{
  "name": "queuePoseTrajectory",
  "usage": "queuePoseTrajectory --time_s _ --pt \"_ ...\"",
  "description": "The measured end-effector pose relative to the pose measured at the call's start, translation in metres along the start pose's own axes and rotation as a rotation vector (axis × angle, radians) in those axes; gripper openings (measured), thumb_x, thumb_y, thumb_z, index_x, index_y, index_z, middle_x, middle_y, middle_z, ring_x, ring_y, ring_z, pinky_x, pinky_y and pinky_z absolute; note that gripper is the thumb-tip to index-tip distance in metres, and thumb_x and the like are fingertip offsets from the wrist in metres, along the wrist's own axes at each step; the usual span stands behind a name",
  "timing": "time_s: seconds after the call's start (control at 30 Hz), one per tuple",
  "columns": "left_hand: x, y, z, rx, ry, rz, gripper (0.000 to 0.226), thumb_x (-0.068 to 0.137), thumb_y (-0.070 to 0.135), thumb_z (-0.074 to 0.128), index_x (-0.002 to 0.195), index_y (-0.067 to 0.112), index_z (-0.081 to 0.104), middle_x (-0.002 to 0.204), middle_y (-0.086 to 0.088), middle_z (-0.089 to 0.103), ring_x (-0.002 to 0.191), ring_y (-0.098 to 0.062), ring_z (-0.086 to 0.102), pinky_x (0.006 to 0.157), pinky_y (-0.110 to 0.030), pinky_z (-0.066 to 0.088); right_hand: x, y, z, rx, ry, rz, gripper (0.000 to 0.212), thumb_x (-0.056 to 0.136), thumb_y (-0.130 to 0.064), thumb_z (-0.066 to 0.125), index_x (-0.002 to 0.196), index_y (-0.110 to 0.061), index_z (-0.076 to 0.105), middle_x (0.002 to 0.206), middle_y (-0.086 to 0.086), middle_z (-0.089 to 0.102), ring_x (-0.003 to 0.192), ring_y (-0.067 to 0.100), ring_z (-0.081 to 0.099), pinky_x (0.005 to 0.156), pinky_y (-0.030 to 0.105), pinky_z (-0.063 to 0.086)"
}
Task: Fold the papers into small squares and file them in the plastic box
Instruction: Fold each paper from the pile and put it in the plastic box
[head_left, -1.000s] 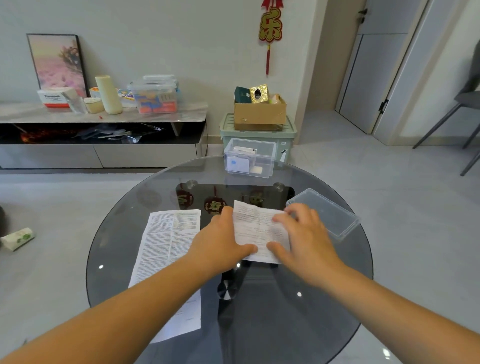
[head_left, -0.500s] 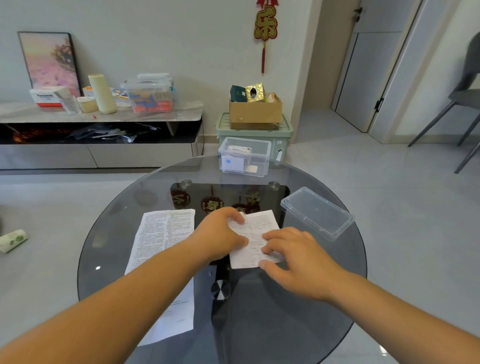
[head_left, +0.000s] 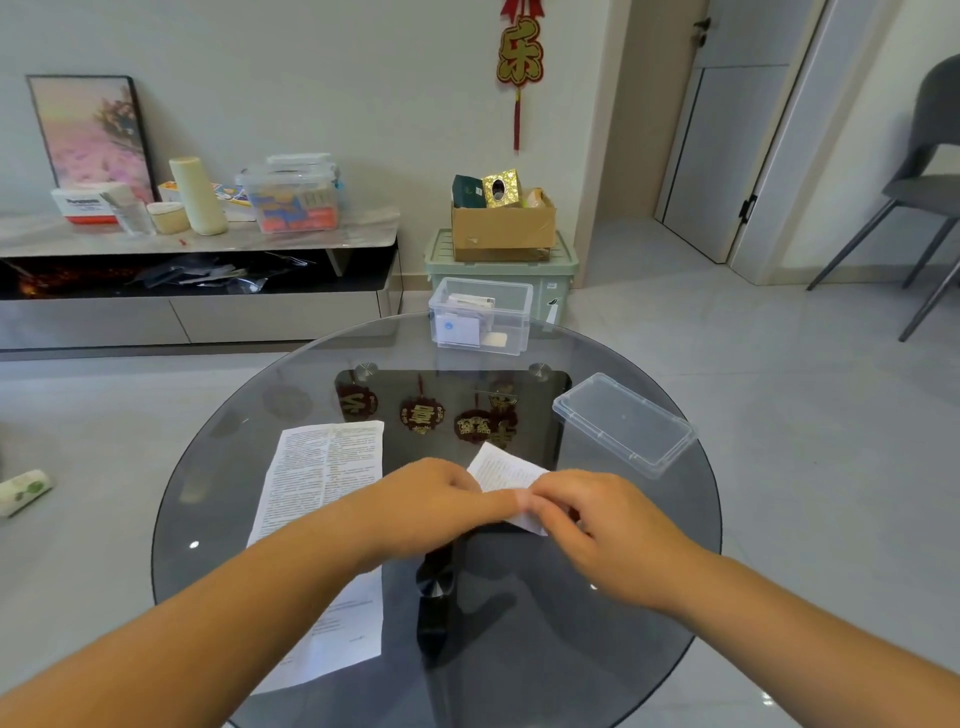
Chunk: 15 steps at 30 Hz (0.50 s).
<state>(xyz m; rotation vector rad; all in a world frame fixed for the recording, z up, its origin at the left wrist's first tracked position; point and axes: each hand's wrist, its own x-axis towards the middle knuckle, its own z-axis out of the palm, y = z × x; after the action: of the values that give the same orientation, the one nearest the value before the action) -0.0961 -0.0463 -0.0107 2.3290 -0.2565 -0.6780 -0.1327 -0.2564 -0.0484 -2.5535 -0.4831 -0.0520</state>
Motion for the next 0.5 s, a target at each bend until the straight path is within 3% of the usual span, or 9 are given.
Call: queuePoseTrajectory --time_s 0.1,0.17,0.23,0.33,0.4,0.5 --pt "-0.001 -0.011 -0.003 0.294 0.181 0.147 0.05 0.072 0.073 0.071 0.104 0.036 0.069 0.116 0.011 0.047 0.11 -0.01 0.049 0.091 -0.027 0.049 -0.001 0.006 -0.004 0.091 0.001 0.085 0.024 0.104 -0.038 0.044 0.086 -0.032 0.058 0.075 -0.021 0.055 0.072 -0.001 0.053 0.06 0.018 0.041" --pt "0.002 -0.017 -0.001 0.326 0.178 0.253 0.033 0.08 0.06 0.072 0.102 0.036 0.069 0.113 0.014 0.053 0.105 -0.007 0.054 0.091 -0.027 0.054 0.0 0.011 -0.006 0.15 0.032 0.14 0.024 0.104 -0.038 0.042 0.089 -0.03 0.059 0.078 -0.013 0.058 0.072 0.004 0.053 0.065 0.024 0.044" --pt "0.006 -0.02 0.003 0.269 0.137 0.243 0.027 0.088 0.052 0.069 0.107 0.034 0.068 0.114 0.015 0.065 0.097 -0.006 0.064 0.085 -0.024 0.058 0.001 0.014 -0.007 0.193 0.053 0.178 0.022 0.105 -0.038 0.042 0.091 -0.033 0.06 0.084 -0.013 0.062 0.078 0.005 0.057 0.068 0.027 0.049" --pt "0.015 -0.02 0.007 0.245 0.166 0.221 0.035 0.09 0.049 0.069 0.121 0.032 0.067 0.125 0.011 0.068 0.096 -0.01 0.067 0.079 -0.021 0.059 0.004 0.014 -0.006 0.233 0.062 0.235 0.009 0.102 -0.042 0.049 0.106 -0.038 0.055 0.103 -0.017 0.062 0.089 0.004 0.06 0.064 0.018 0.048" --pt "0.02 -0.02 0.008 0.265 0.192 0.203 0.032 0.086 0.048 0.074 0.111 0.036 0.058 0.116 0.012 0.066 0.093 -0.008 0.064 0.078 -0.023 0.059 0.007 0.015 -0.005 0.228 0.063 0.271 0.029 0.097 -0.045 0.058 0.123 -0.038 0.049 0.106 -0.017 0.059 0.088 0.003 0.059 0.065 0.016 0.046" --pt "0.025 -0.023 0.013 0.272 0.125 0.15 0.061 0.077 0.049 0.081 0.122 0.036 0.043 0.116 0.011 0.057 0.097 -0.012 0.06 0.078 -0.025 0.059 0.011 0.016 -0.003 0.099 0.036 0.277 0.052 0.091 -0.047 0.066 0.136 -0.036 0.043 0.111 -0.017 0.056 0.094 0.005 0.055 0.08 0.022 0.047"
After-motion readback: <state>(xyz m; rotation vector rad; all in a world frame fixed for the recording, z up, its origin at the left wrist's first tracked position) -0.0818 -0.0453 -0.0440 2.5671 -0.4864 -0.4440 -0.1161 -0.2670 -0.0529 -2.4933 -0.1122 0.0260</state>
